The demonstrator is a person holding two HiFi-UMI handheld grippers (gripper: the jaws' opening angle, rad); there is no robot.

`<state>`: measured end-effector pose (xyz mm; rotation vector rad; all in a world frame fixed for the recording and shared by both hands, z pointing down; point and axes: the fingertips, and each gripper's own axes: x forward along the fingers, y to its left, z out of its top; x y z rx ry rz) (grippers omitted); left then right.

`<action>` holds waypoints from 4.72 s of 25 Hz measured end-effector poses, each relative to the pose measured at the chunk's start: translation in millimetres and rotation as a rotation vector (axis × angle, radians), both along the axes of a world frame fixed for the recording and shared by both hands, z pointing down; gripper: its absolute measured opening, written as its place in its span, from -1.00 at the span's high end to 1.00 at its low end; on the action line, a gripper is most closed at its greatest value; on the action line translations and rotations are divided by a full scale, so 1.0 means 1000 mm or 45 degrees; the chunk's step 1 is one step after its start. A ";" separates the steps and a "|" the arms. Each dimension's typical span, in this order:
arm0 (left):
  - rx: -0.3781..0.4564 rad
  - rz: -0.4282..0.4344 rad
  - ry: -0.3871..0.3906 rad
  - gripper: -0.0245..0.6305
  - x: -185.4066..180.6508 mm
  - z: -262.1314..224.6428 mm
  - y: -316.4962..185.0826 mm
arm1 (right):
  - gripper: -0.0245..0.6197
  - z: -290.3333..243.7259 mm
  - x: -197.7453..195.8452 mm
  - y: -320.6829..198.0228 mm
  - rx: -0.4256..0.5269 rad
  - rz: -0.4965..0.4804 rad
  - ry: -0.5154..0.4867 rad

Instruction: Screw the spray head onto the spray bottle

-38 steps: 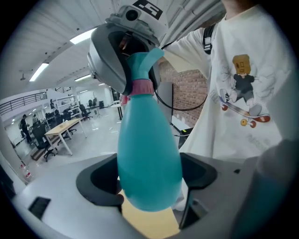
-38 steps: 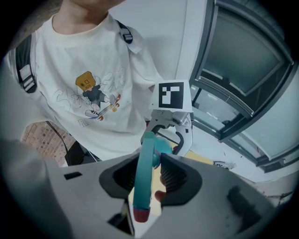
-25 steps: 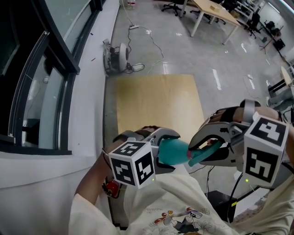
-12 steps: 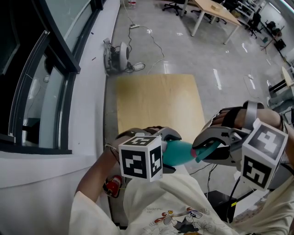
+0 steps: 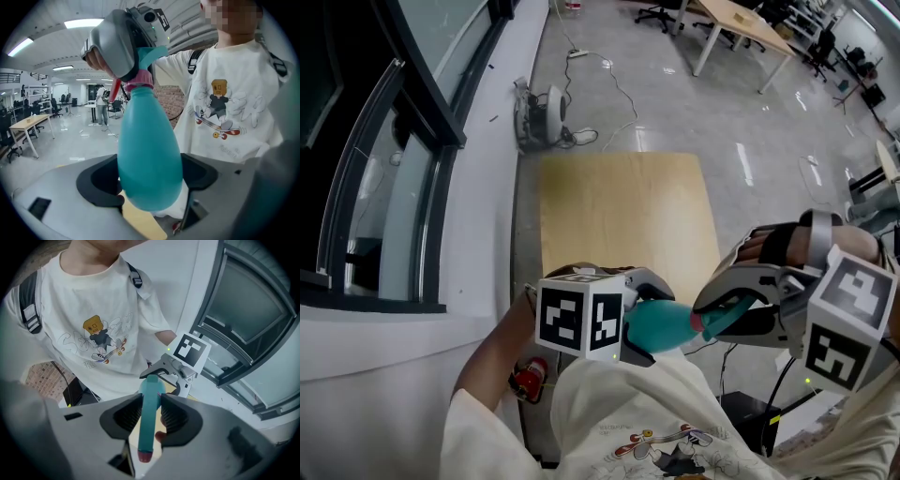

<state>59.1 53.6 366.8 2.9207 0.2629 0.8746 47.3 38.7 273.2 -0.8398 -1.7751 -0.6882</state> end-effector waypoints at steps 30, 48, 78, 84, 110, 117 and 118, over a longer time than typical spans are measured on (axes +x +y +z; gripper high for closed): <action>0.099 -0.606 -0.069 -0.32 0.008 0.045 -0.040 | 0.53 0.064 0.018 -0.037 -0.057 0.469 0.214; 0.583 -1.308 -0.087 -0.31 -0.026 0.029 -0.084 | 0.53 0.055 -0.009 -0.077 -0.361 1.257 0.211; 1.071 -0.927 0.107 -0.32 -0.028 -0.069 -0.066 | 0.53 -0.036 0.001 -0.040 -0.114 0.383 -0.209; 0.857 -0.809 0.209 -0.32 -0.025 -0.061 -0.058 | 0.53 -0.033 -0.004 -0.033 -0.131 0.306 -0.193; 1.230 -1.660 0.049 -0.32 -0.054 -0.023 -0.110 | 0.50 0.003 -0.038 -0.093 -0.940 1.794 0.017; 1.107 -1.700 0.222 -0.32 -0.047 -0.022 -0.117 | 0.21 -0.004 -0.043 -0.107 -0.793 1.778 -0.109; 1.089 -1.706 0.237 -0.32 -0.048 -0.021 -0.118 | 0.20 -0.005 -0.040 -0.112 -0.754 1.764 -0.123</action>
